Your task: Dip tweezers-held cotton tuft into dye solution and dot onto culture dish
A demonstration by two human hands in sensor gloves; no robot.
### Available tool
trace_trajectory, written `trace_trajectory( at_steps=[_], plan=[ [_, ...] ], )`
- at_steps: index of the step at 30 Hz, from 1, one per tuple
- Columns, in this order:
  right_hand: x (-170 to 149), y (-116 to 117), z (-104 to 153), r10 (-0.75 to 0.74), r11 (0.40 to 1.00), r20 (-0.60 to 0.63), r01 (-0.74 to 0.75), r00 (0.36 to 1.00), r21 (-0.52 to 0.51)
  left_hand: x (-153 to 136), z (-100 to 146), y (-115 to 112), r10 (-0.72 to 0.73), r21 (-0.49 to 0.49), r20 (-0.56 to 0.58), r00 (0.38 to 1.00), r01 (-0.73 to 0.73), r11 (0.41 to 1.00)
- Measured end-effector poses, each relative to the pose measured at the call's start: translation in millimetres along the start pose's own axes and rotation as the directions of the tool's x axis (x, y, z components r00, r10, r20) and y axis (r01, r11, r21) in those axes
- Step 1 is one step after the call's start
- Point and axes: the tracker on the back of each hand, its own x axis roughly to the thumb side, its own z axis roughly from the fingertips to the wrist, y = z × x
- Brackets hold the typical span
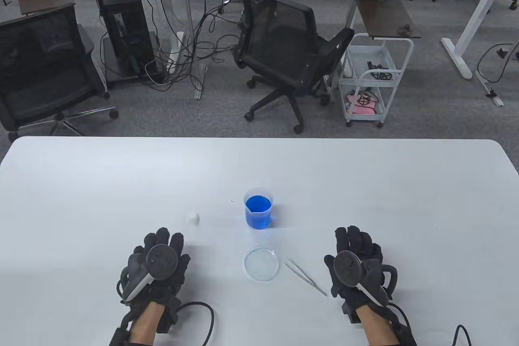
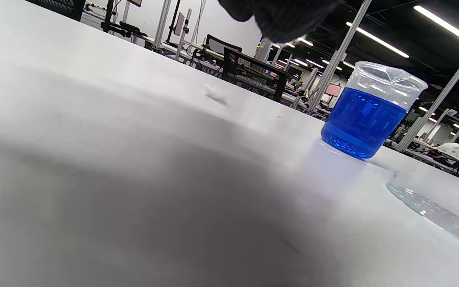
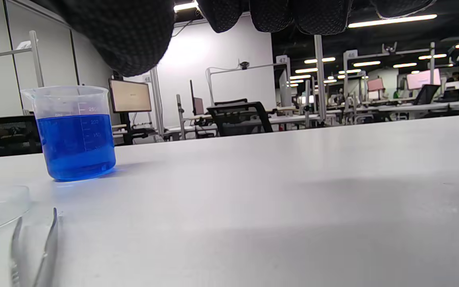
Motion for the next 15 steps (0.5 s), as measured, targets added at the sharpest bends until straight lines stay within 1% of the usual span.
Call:
trace_trajectory(
  at_steps=[4,15],
  plan=[
    [-0.2,1.4,-2.2,0.000,1.000,-0.004,0.000,1.000,0.016,-0.2,-0.4,-0.2,0.006,-0.007,0.000,1.000,-0.006,1.000],
    [1.1,1.4,-5.0,-0.028,1.000,-0.009,0.028,1.000,0.005,0.9,-1.1,-1.0,0.010,-0.025,0.012,1.000,-0.010,1.000]
  ],
)
